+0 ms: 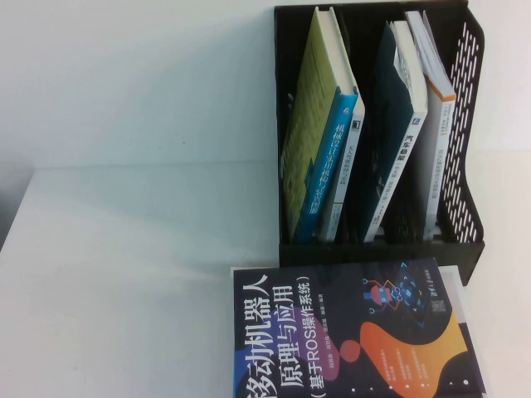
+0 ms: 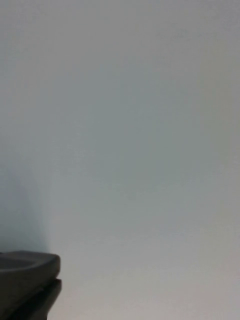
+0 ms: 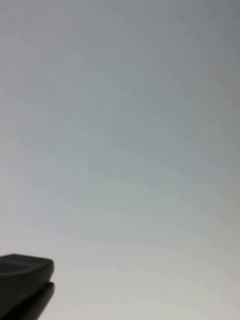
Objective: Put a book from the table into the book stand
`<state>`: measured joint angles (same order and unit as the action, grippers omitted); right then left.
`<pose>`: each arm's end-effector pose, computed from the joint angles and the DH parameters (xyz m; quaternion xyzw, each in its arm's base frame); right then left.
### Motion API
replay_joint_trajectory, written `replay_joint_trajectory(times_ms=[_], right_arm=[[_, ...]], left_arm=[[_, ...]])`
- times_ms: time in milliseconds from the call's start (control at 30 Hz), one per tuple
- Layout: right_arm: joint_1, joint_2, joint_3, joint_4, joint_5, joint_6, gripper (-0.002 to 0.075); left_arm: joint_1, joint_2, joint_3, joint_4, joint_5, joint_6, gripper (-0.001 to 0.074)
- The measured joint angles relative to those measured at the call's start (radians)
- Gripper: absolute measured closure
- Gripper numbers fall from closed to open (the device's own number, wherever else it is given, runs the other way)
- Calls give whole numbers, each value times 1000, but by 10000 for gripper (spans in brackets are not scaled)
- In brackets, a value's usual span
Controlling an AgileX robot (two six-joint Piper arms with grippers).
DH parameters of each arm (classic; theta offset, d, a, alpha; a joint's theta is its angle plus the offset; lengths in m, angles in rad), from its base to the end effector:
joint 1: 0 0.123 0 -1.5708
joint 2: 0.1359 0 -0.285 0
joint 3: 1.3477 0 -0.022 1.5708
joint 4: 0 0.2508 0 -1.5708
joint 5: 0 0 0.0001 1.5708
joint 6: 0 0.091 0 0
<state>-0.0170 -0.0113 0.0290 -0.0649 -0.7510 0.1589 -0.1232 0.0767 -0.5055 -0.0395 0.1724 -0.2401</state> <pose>0.0281 0.0035 0.2641 0.0030 0.3674 0.0520 0.9286 0.0142 -0.0024 0.3566 -0.0420 0.5742 -0.1652 0.8007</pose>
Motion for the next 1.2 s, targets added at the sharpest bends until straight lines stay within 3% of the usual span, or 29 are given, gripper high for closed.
replay_joint_trajectory(times_ms=[300,433,500,667,767,1000,1200], right_arm=[[0,0,0,15,-19,-5,729],[0,-2,0,99,23,-7,729],[0,-2,-18,127,144,-3,728],[0,8,-226,142,821,1,727],[0,74,-354,155,1073,1,726],[0,333,-482,348,1310,-35,726],[0,659,-484,640,1397,-394,726]], left_arm=[[0,106,-50,-22,68,0,738],[0,155,-49,-87,192,0,738],[0,198,-49,-128,278,0,738],[0,340,-43,-285,457,8,738],[0,432,-43,-424,493,70,738],[0,629,-43,-813,487,426,738],[0,810,-43,-1119,498,724,738]])
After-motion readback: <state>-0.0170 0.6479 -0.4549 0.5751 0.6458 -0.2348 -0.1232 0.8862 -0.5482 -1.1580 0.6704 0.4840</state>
